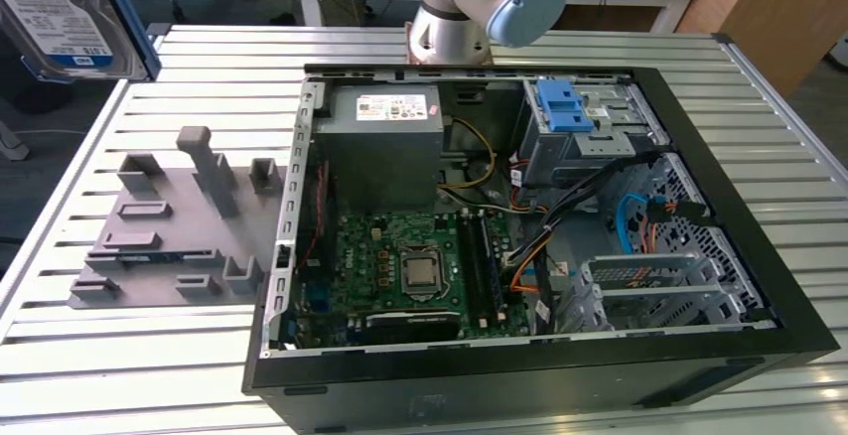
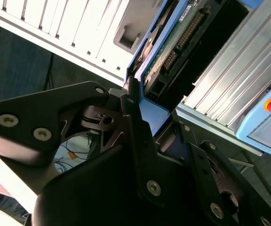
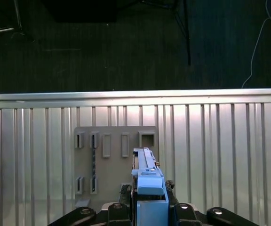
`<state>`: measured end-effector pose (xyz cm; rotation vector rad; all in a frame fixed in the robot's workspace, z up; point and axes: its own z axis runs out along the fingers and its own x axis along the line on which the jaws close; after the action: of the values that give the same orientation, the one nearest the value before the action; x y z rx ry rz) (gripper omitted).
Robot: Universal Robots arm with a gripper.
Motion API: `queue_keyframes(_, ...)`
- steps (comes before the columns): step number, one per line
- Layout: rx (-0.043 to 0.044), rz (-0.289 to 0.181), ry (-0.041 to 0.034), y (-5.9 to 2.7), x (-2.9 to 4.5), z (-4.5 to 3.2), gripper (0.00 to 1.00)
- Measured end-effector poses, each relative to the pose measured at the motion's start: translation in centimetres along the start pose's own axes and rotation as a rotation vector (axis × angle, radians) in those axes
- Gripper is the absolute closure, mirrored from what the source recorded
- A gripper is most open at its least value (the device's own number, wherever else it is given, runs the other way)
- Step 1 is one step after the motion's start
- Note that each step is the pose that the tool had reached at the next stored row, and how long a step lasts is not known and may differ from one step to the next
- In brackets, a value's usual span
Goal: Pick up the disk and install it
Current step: 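Pick up the disk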
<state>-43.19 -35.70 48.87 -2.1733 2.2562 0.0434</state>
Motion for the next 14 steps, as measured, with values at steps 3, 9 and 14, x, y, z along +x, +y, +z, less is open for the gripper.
queue_keyframes(3, 0.0000, 0.000, 0.0000, -0.30, 0.41, -0.01, 0.64)
queue_keyframes(9, -0.0011, 0.000, 0.0000, -1.29, 1.14, -0.04, 0.64)
queue_keyframes(14, -0.0025, 0.000, 0.0000, -2.18, 1.72, -0.07, 0.64)
